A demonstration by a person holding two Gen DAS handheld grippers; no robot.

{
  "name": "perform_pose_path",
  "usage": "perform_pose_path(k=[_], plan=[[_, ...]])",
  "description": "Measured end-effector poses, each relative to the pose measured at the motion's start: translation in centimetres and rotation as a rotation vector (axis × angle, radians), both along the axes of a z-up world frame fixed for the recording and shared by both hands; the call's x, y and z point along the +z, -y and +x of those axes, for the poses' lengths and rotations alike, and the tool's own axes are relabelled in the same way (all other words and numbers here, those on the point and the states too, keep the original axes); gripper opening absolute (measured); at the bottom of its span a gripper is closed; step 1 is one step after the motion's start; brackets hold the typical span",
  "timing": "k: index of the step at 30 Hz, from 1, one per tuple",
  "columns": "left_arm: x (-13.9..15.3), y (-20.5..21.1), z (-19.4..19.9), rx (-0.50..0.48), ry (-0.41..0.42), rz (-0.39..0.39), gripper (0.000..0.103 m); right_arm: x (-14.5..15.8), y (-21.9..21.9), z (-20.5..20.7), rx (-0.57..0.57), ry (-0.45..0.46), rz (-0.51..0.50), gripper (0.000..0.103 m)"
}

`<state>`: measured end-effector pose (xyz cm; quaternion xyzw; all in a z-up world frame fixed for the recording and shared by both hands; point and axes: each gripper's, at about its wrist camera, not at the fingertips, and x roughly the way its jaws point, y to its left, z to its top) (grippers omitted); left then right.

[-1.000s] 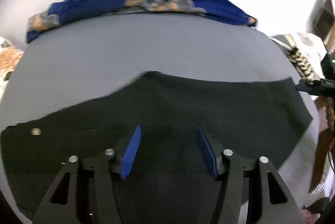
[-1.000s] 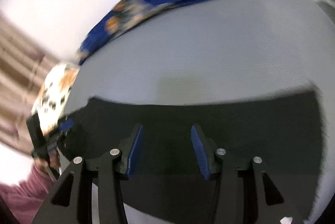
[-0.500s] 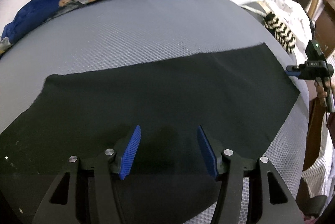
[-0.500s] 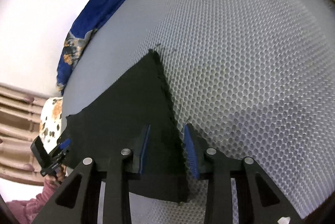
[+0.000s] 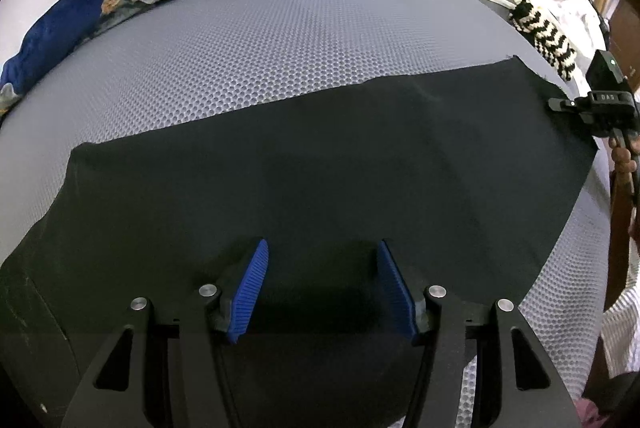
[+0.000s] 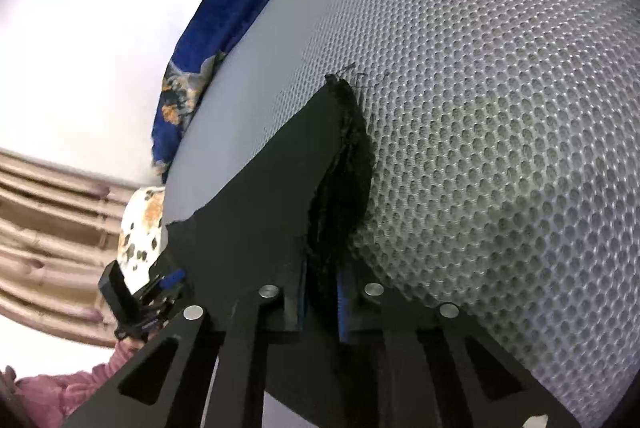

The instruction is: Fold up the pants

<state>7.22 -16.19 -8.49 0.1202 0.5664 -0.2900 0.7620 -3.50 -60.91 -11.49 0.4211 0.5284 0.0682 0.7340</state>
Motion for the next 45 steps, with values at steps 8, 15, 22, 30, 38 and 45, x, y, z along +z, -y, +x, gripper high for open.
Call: perform_pose_path(k=[8, 15, 22, 30, 38, 45], plan=[[2.0, -3.7, 0.6, 0.102, 0.017, -0.067, 0.058, 5.7, -5.0, 1.6, -0.027, 0.088, 0.006, 0.009], [3.4, -9.0, 0.3, 0.223, 0.037, -0.122, 0.058, 8.3, -13.6, 6.0, 0.103, 0.130, 0.057, 0.009], [4.3, -15.0, -0.8, 0.314, 0.066, -0.155, 0.058, 6.1, -23.9, 10.5, 0.269, 0.096, 0.082, 0.009], [5.0, -19.5, -1.4, 0.366, 0.085, -0.205, 0.058, 1.4, -34.9, 12.6, 0.454, 0.008, -0.017, 0.008], [4.9, -20.1, -1.0, 0.340, 0.018, -0.315, 0.058, 1.0, -39.5, 12.4, 0.528, 0.001, -0.088, 0.040], [3.1, -18.4, -0.4, 0.304, -0.183, -0.464, 0.058, 4.6, -34.8, 10.1, 0.365, 0.078, -0.072, 0.048]])
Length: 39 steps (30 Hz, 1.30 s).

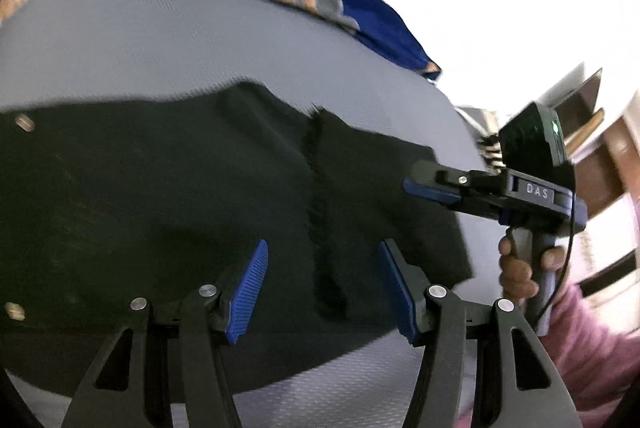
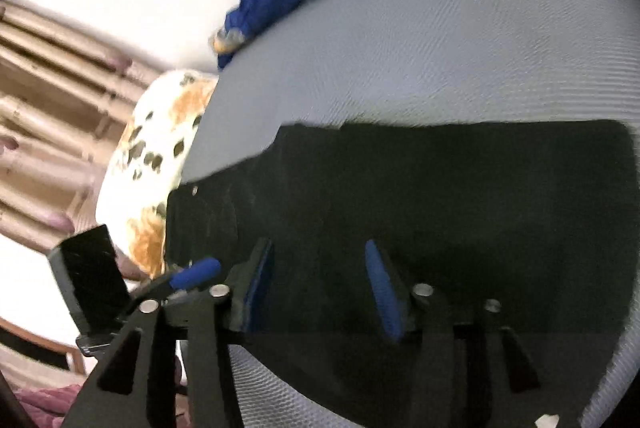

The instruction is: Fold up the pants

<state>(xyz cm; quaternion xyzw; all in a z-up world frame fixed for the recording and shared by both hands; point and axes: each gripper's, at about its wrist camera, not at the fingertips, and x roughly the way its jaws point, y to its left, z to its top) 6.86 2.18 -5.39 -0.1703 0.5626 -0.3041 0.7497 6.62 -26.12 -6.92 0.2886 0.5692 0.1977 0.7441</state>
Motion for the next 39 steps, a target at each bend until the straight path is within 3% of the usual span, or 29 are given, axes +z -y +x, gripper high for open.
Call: perform_pose_path(k=[4, 12, 26, 28, 29, 30, 34, 39], plan=[[-1.6, 1.1, 0.8, -0.034, -0.122, -0.094, 0.058, 0.5, 2.9, -1.9, -0.083, -0.001, 0.009, 0.048], [-4.5, 1.8, 2.4, -0.014, -0.274, -0.113, 0.057, 0.0, 5.5, -4.4, -0.168, -0.010, 0.010, 0.048], [-4.8, 6.6, 3.2, -0.105, -0.277, -0.139, 0.056, -1.2, 8.0, -5.9, -0.246, -0.026, 0.047, 0.048], [-5.0, 6.7, 3.4, -0.075, -0.298, -0.162, 0.047, -1.4, 8.0, -6.0, -0.248, -0.032, 0.043, 0.048], [-5.2, 6.8, 3.4, -0.070, -0.304, -0.156, 0.017, -1.6, 8.1, -6.1, -0.249, -0.036, 0.041, 0.048], [-5.5, 7.2, 3.3, -0.065, -0.317, -0.118, 0.006, -1.6, 8.1, -6.2, -0.249, -0.037, 0.038, 0.048], [-4.6, 7.7, 2.7, -0.056, -0.310, -0.058, 0.005, -1.3, 8.0, -6.3, -0.245, -0.031, 0.012, 0.048], [-1.0, 7.8, 2.2, -0.107, -0.195, -0.026, 0.005, -0.7, 7.6, -6.3, -0.226, -0.013, -0.030, 0.048]])
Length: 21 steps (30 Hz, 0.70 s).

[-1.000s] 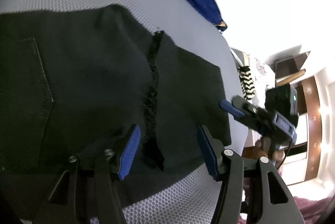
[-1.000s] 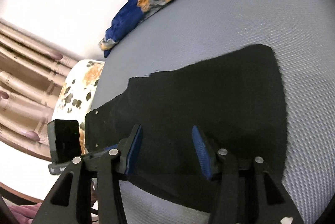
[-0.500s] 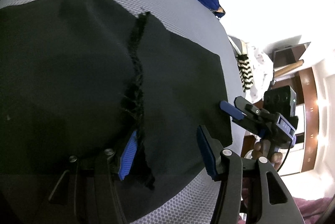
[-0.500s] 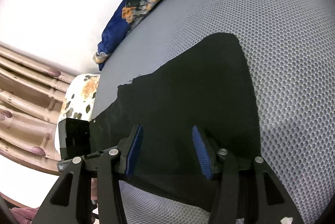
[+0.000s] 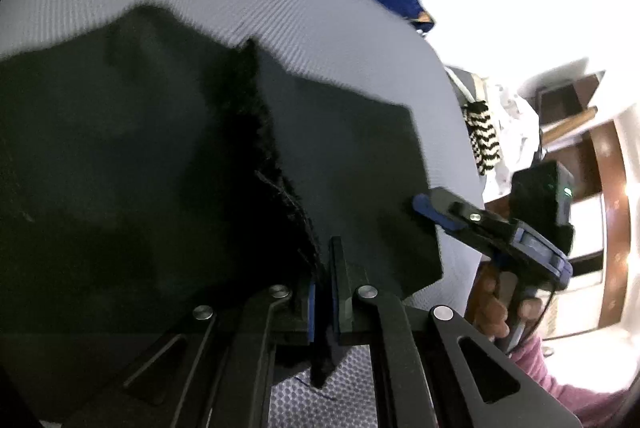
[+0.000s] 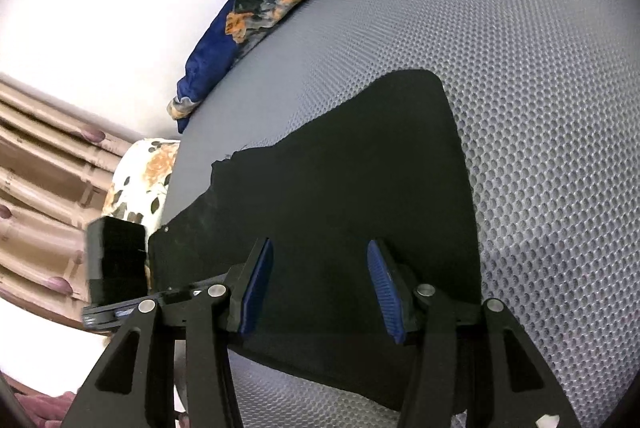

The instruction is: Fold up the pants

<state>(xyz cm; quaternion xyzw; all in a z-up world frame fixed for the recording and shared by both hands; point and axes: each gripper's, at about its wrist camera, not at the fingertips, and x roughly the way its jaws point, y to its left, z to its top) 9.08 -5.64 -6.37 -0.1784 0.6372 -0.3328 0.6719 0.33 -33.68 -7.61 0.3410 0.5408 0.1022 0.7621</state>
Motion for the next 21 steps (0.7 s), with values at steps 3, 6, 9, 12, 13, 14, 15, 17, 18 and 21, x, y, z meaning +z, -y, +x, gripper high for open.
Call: perform_pose_path(k=[3, 6, 9, 12, 13, 14, 15, 17, 18, 21], plan=[[1.3, -1.2, 0.3, -0.012, 0.040, 0.019, 0.005, 0.1, -0.4, 0.3, 0.001, 0.000, 0.000, 0.048], [0.7, -3.4, 0.6, 0.004, 0.049, 0.081, 0.005, 0.1, -1.1, 0.5, 0.018, 0.002, -0.013, 0.048], [-1.3, -5.2, 0.2, 0.017, -0.011, 0.127, 0.005, -0.1, -1.9, 0.5, 0.040, -0.004, -0.059, 0.048], [-2.7, -5.7, -0.7, 0.012, -0.025, 0.161, 0.005, -0.6, -2.8, 0.5, 0.076, -0.032, -0.143, 0.046], [-2.6, -5.8, -0.8, 0.008, -0.004, 0.156, 0.006, -0.7, -3.4, 0.5, 0.096, -0.038, -0.184, 0.046], [-2.5, -5.7, -0.8, 0.005, 0.011, 0.168, 0.008, -0.8, -3.9, 0.5, 0.119, -0.039, -0.223, 0.046], [-2.2, -5.6, -0.7, 0.006, 0.026, 0.189, 0.008, -0.6, -4.6, 0.6, 0.144, -0.033, -0.267, 0.046], [-1.3, -5.4, -0.7, 0.016, 0.076, 0.240, 0.012, 0.0, -5.6, 1.0, 0.182, -0.031, -0.336, 0.046], [-0.6, -5.3, -0.7, 0.020, 0.128, 0.287, 0.017, 0.4, -5.8, 1.1, 0.185, -0.016, -0.354, 0.046], [1.8, -4.6, -0.8, 0.017, 0.314, 0.383, 0.019, 1.6, -5.9, 2.0, 0.179, 0.036, -0.440, 0.046]])
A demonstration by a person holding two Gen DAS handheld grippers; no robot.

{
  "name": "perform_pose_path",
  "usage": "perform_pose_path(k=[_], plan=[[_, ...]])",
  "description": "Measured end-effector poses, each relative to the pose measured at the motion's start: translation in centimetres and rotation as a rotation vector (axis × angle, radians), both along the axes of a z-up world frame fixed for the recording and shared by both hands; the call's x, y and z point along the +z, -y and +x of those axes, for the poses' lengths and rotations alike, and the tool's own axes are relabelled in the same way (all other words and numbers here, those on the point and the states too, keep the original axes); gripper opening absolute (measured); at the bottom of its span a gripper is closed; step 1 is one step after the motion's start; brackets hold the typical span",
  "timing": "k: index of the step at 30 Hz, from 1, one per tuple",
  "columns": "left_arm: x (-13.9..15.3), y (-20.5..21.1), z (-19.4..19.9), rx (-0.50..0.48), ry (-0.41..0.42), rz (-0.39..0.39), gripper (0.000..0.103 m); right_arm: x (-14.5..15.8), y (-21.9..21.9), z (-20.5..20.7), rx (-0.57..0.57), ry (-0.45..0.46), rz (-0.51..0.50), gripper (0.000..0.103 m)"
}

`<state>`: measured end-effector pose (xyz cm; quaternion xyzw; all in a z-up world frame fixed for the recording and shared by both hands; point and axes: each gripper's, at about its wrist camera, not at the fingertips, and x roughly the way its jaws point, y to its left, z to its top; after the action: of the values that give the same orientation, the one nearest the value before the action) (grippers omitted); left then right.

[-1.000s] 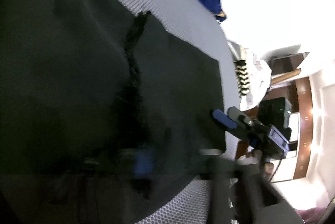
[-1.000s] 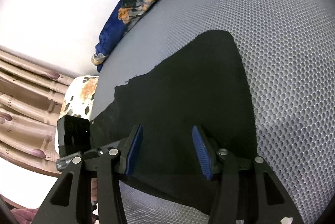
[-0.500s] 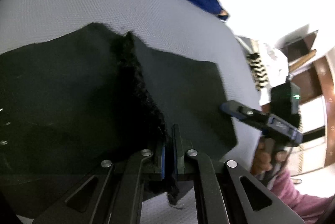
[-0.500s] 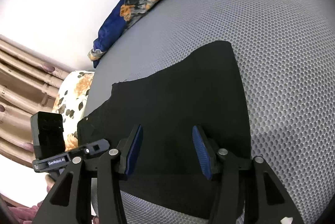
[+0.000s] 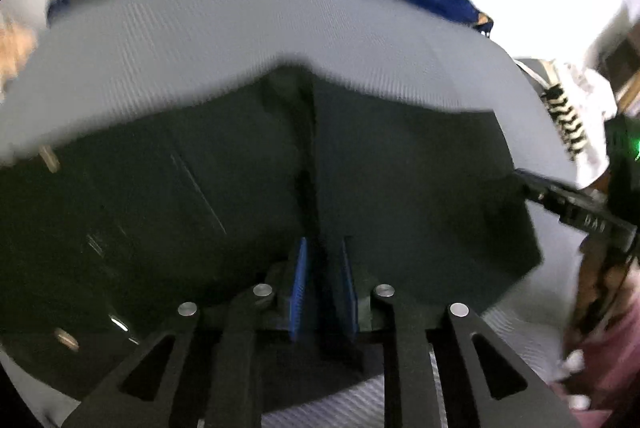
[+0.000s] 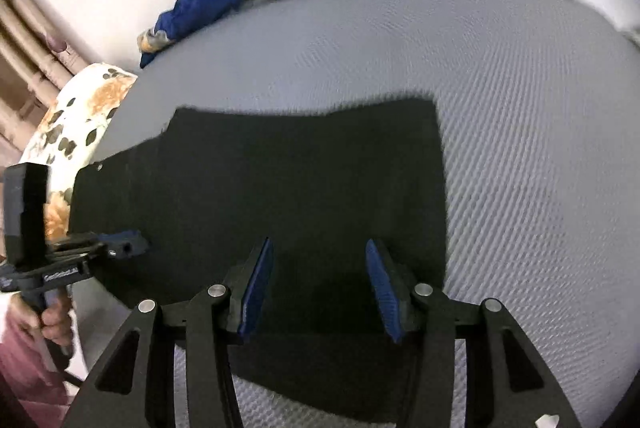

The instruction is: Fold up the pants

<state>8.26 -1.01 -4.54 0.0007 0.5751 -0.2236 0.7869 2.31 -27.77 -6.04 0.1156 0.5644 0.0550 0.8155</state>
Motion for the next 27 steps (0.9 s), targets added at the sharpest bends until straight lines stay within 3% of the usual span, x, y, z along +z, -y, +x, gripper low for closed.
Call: perform_pose_path(k=[2, 6, 14, 20, 22, 24, 27], plan=[[1.2, 1.0, 0.4, -0.029, 0.072, -0.006, 0.020, 0.4, 0.0, 1.0, 0.005, 0.025, -0.047, 0.046], [1.1, 3.5, 2.1, -0.073, 0.098, -0.033, 0.023, 0.2, 0.3, 3.7, 0.014, 0.036, -0.096, 0.046], [-3.3, 5.9, 5.8, -0.097, 0.004, 0.015, 0.023, -2.6, 0.9, 6.2, 0.009, -0.018, -0.119, 0.044], [-3.0, 5.6, 5.6, -0.076, 0.010, 0.004, 0.023, -2.5, 0.7, 6.0, 0.019, -0.015, -0.130, 0.044], [-2.6, 5.0, 4.9, -0.064, 0.020, 0.015, 0.027, -2.2, 0.6, 5.5, 0.017, -0.019, -0.116, 0.044], [-2.1, 4.1, 4.3, -0.047, 0.039, 0.025, 0.041, -2.0, 0.3, 4.7, 0.023, -0.032, -0.098, 0.044], [-0.9, 2.1, 2.9, -0.010, 0.056, 0.021, 0.046, -2.1, -0.5, 2.8, 0.043, -0.056, -0.092, 0.044]])
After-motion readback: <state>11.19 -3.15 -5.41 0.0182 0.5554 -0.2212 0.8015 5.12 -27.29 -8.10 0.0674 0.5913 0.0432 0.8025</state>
